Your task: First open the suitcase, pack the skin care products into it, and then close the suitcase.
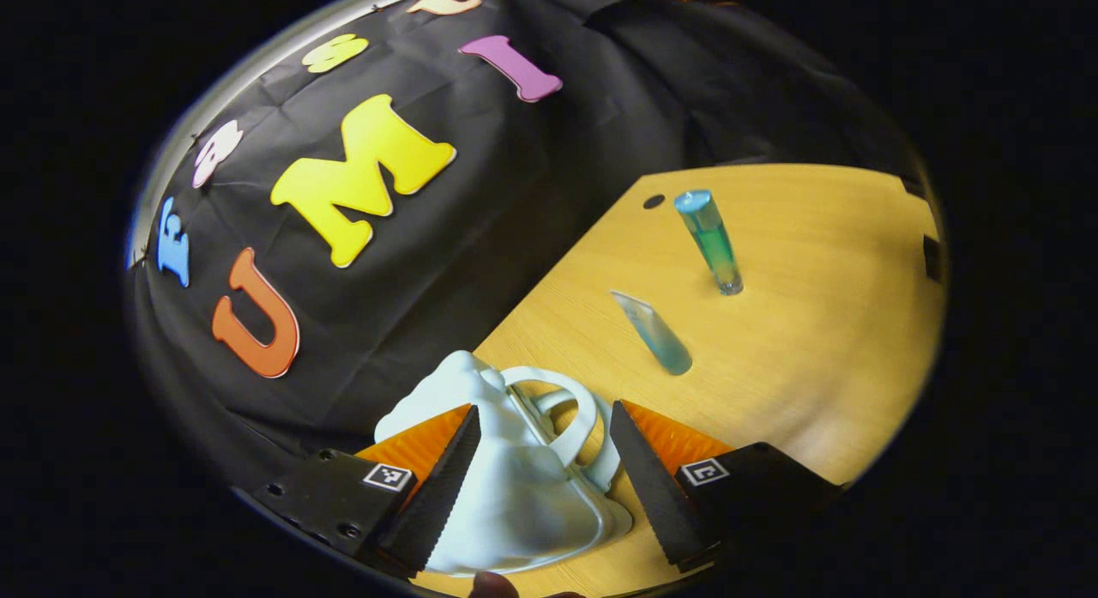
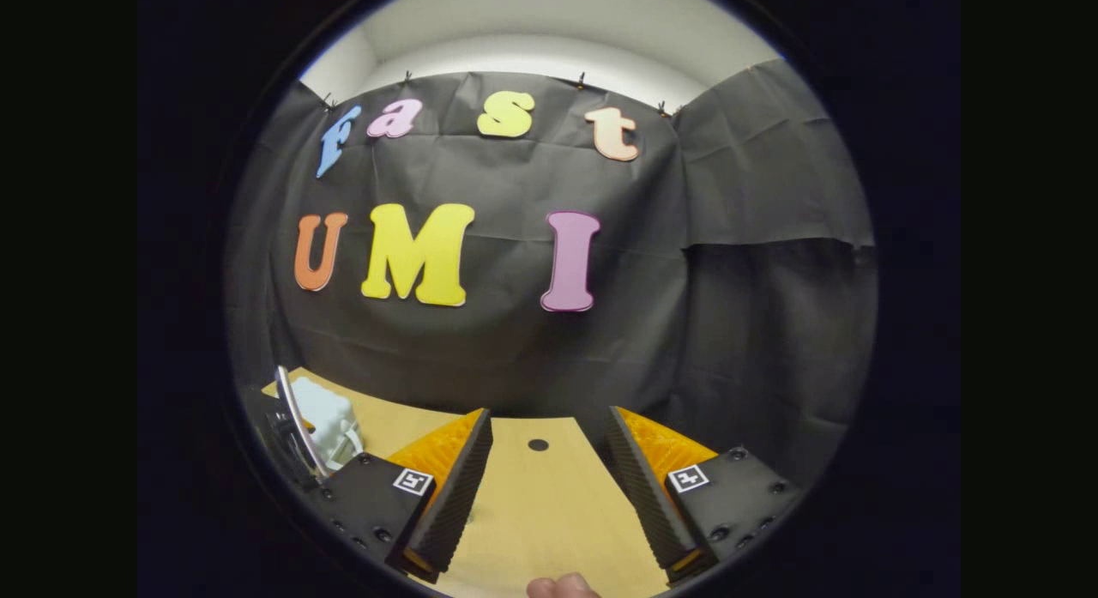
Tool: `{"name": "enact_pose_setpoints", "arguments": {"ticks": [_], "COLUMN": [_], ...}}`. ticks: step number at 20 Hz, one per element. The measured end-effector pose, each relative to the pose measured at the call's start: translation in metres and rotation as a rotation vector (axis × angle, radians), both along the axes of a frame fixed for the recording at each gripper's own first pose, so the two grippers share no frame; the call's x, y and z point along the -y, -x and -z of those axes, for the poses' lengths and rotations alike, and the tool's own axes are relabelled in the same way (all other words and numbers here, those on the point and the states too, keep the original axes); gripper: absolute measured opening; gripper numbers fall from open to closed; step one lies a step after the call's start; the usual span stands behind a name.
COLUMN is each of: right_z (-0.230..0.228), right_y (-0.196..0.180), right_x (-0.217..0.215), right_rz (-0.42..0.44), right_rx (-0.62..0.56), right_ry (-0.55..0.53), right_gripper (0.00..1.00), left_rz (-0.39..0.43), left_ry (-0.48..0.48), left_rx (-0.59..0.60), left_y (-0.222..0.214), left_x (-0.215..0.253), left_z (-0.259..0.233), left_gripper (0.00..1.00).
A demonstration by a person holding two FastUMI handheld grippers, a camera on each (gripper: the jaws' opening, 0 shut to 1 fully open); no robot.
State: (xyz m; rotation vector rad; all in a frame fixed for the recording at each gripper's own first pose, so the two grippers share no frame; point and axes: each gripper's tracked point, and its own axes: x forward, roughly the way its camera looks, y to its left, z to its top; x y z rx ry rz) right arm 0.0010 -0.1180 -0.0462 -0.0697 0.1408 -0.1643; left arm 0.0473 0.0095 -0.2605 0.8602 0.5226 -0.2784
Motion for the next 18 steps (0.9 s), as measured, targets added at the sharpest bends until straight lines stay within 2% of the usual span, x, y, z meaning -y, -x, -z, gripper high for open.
{"name": "enact_pose_setpoints", "arguments": {"ticks": [4, 12, 13, 14, 15, 16, 17, 18], "right_z": [0.004, 0.008, 0.008, 0.010, 0.011, 0.011, 0.011, 0.011], "right_y": [0.005, 0.013, 0.013, 0.015, 0.016, 0.017, 0.019, 0.020], "right_x": [0.021, 0.039, 0.040, 0.040, 0.040, 0.040, 0.039, 0.039], "right_rz": [0.058, 0.129, 0.134, 0.138, 0.142, 0.144, 0.147, 0.148], "right_rx": [-0.018, -0.033, -0.036, -0.040, -0.043, -0.045, -0.047, -0.047], "right_ry": [0.003, 0.011, 0.011, 0.011, 0.011, 0.011, 0.011, 0.011], "right_gripper": [0.80, 0.80, 0.80, 0.80, 0.80, 0.80, 0.80, 0.80], "left_rz": [-0.004, 0.004, 0.006, 0.008, 0.000, -0.001, -0.001, 0.003], "left_ry": [-0.086, -0.180, -0.186, -0.176, -0.173, -0.176, -0.176, -0.170], "left_rx": [-0.080, -0.122, -0.123, -0.141, -0.155, -0.153, -0.152, -0.149], "left_y": [-0.011, -0.033, -0.035, -0.035, -0.032, -0.033, -0.033, -0.033], "left_x": [-0.004, -0.011, -0.011, -0.010, -0.010, -0.009, -0.008, -0.006], "left_z": [0.032, 0.052, 0.053, 0.057, 0.060, 0.058, 0.058, 0.056], "left_gripper": [0.96, 0.74, 0.65, 0.60, 0.47, 0.41, 0.41, 0.34]}}
